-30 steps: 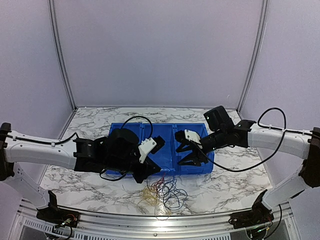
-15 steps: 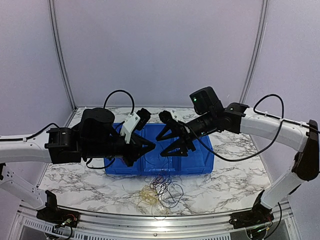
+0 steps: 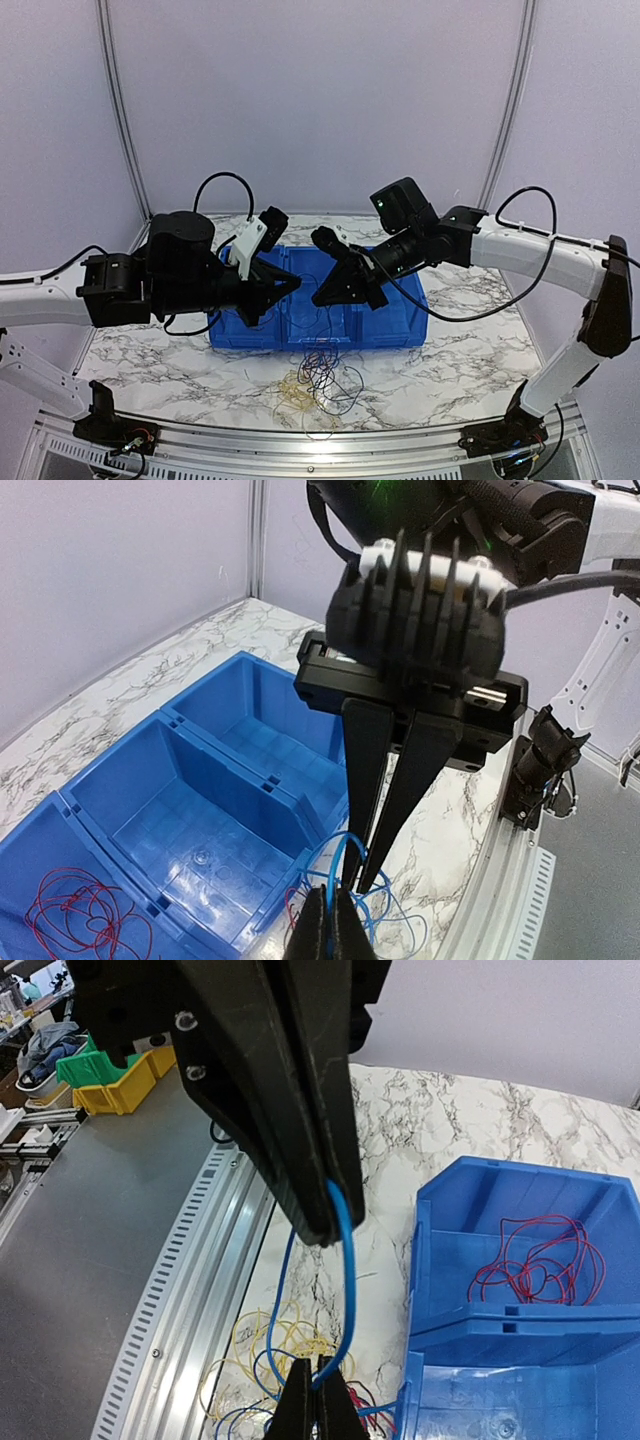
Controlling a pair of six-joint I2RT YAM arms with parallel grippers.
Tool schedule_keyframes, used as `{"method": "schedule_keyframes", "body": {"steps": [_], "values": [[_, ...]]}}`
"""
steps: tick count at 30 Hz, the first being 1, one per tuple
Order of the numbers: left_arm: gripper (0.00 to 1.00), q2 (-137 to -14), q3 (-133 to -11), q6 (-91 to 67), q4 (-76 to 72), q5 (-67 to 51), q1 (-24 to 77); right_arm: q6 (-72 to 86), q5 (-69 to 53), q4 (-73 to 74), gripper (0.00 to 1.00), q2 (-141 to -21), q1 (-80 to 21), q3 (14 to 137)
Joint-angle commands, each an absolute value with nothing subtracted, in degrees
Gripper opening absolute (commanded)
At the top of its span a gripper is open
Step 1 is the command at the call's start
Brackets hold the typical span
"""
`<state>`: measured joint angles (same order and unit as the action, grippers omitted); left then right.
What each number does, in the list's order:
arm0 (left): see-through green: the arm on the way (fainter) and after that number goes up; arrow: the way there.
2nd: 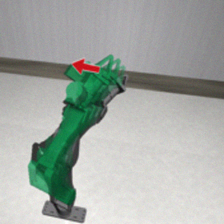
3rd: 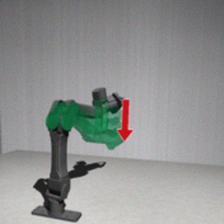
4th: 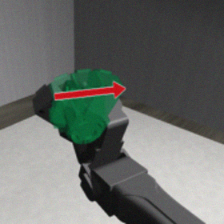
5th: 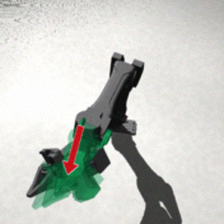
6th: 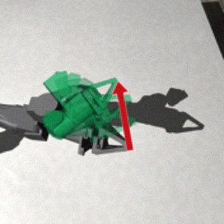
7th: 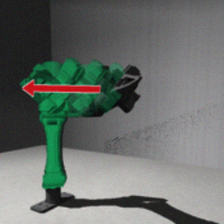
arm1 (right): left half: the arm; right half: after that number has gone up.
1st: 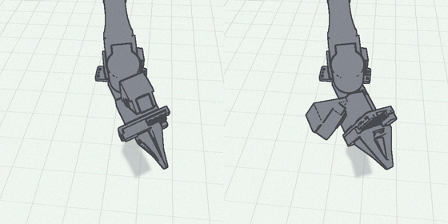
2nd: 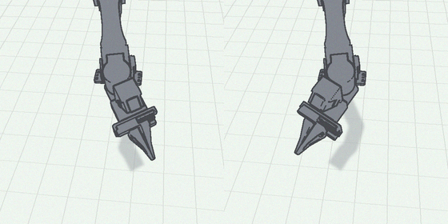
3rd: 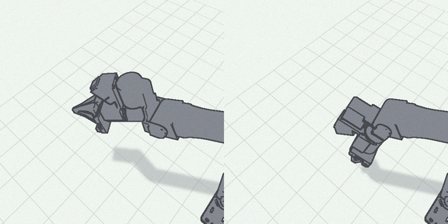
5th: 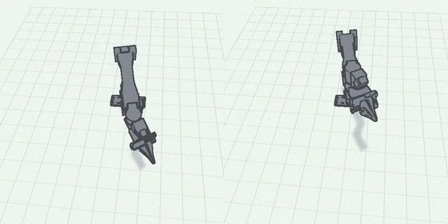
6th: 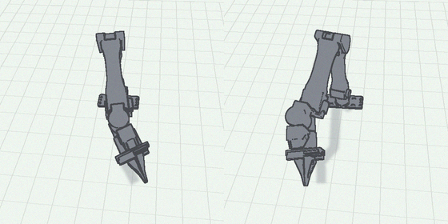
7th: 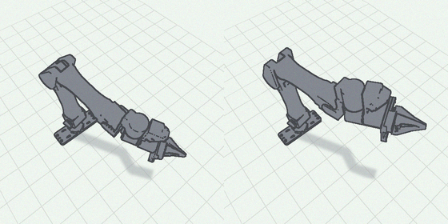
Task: Untangle the cables
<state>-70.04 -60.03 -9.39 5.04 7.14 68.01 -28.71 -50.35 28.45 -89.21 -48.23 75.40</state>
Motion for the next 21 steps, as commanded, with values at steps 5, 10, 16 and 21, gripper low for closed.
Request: {"method": "schedule_keyframes", "body": {"steps": [5,10,16,21], "values": [[0.31,-70.09,-56.93,-8.64,4.53,10.80,68.24,-27.58,-51.63,30.37,0.00,-88.92,-48.38,81.23],[0.48,-69.55,-51.40,-10.52,-6.42,7.94,68.29,-25.62,-50.39,28.21,0.00,-87.21,-48.43,80.86],[0.54,-75.89,-45.16,-12.76,-26.26,1.90,68.61,-23.26,-50.24,26.18,0.00,-84.88,-48.37,82.33],[0.53,-84.36,-42.83,-14.18,-40.13,1.00,68.95,-23.38,-50.46,27.79,0.00,-84.09,-48.29,85.73]]}}
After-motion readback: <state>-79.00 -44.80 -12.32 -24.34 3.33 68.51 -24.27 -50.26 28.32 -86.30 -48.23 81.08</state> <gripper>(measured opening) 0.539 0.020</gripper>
